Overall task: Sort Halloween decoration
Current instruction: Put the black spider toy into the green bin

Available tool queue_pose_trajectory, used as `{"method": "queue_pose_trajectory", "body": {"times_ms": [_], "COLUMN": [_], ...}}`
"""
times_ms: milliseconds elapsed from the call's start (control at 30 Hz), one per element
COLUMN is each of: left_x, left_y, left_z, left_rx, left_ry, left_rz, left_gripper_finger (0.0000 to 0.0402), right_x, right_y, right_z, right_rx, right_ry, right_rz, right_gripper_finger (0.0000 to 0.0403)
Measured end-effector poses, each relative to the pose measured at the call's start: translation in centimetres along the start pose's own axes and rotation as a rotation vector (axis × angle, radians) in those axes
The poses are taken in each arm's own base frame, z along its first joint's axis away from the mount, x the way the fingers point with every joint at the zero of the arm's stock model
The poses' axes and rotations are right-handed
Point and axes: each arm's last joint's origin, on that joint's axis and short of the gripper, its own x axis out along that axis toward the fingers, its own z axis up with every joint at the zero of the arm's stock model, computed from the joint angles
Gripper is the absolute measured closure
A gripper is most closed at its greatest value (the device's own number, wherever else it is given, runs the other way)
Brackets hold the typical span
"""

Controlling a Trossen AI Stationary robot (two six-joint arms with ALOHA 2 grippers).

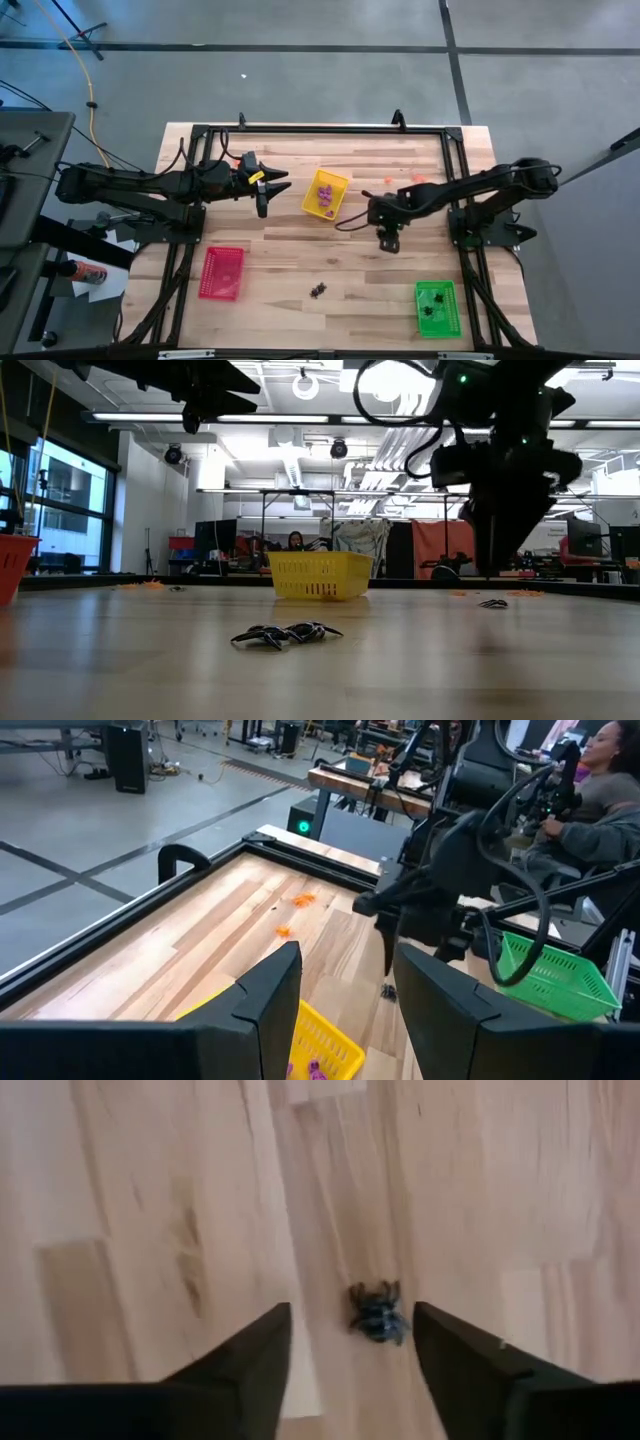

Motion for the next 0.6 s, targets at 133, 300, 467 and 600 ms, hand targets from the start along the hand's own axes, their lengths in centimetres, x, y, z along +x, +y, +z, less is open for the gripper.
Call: {"method": "queue_pose_trajectory", "body": {"times_ms": [133, 300, 467, 600], "left_x": [0.0, 0.0, 0.0, 0.0], "left_y": [0.0, 0.0, 0.1, 0.1], "left_z": [0.0, -0.1, -0.1, -0.1], "left_rx": [0.000, 0.000, 0.002, 0.004], "left_ry": [0.004, 0.006, 0.011, 0.010], "left_rz": [0.001, 0.002, 0.011, 0.017], "left_gripper_finger": [0.0250, 0.0250, 0.0250, 0.0250], "right_x": [0.5, 1.4, 2.8, 3.4], "right_y": [0.3, 0.5, 0.6, 0.8], "right_z": [-0.1, -0.4, -1.2, -1.2], "right_rx": [-0.138, -0.234, -0.218, -0.207], "right_ry": [0.022, 0.044, 0.076, 0.082], "right_rz": [-0.013, -0.080, -0.082, -0.100], "right_gripper_finger": [0.0159, 0.0156, 0.0156, 0.0156]}}
